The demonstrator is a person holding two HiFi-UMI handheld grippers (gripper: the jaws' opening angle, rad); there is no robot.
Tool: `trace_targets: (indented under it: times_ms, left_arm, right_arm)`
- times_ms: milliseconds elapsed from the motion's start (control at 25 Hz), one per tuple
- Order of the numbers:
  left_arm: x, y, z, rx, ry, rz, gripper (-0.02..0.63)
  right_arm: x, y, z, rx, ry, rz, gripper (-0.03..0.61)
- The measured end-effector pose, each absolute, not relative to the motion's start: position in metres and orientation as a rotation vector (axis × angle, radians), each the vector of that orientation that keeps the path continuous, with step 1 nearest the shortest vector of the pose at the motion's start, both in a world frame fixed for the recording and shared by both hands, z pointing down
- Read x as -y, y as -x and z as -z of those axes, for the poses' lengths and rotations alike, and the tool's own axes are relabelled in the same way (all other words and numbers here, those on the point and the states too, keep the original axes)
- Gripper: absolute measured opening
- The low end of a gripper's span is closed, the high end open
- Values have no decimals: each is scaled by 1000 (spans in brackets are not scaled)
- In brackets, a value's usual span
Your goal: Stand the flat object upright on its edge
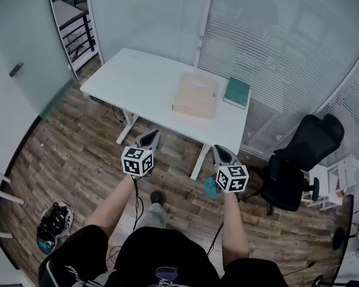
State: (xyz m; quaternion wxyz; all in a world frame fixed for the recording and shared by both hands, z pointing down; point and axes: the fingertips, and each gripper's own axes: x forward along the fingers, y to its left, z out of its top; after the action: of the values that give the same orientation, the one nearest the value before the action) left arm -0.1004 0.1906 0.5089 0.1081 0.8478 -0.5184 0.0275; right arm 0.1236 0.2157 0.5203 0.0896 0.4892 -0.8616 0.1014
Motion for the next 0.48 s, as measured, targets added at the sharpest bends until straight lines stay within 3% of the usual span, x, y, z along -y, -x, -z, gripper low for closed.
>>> trace_targets:
  times_ms: [480]
  left_arm:
    - [-104, 116, -509, 1509, -2489, -74, 20]
  right_arm:
    - [-130, -109, -521, 2542, -1458, -321, 21]
